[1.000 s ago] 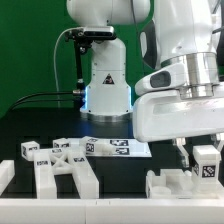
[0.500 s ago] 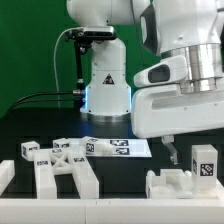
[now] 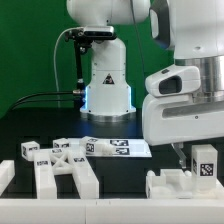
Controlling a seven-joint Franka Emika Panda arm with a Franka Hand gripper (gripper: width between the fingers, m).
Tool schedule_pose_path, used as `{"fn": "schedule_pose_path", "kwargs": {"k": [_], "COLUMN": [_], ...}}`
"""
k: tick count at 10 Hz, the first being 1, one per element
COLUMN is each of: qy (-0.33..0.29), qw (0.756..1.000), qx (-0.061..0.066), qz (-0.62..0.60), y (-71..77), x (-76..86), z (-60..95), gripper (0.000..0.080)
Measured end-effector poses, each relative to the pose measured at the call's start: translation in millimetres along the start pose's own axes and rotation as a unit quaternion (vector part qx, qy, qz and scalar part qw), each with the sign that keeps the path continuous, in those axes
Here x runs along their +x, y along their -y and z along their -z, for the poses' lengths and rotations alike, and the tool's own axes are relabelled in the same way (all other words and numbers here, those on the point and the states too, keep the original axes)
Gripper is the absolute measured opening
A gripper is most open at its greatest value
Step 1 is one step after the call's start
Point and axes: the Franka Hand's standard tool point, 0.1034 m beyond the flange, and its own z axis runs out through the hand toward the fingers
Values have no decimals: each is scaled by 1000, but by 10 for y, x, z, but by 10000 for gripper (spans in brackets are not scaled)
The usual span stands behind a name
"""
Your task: Assemble chair
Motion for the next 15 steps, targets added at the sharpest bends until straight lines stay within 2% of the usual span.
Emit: {"fn": "schedule_pose_path", "kwargs": {"k": [1, 3, 5, 6, 8, 9, 10, 12, 13, 14, 15], "qy": [0, 1, -1, -4, -4, 2, 5, 5, 3, -3, -4], "qw": [1000, 996, 982, 967, 912, 879, 859, 865, 884, 921, 946], "qx": [1, -1, -1, 7, 31, 40, 47, 47, 46, 46, 44], "qz": [-30, -87, -186, -256, -408, -474, -510, -500, -466, -386, -321], "y": [7, -23, -60, -56, -43, -24, -22, -21, -33, -97, -140], "x": [-3, -13, -23, -20, -11, -8, -3, -4, -2, 20, 31], "z": [-3, -12, -31, -37, -47, -49, -49, -51, -49, -35, -11], "gripper": [607, 316, 289, 289, 288, 288, 288, 288, 365, 365, 539]}}
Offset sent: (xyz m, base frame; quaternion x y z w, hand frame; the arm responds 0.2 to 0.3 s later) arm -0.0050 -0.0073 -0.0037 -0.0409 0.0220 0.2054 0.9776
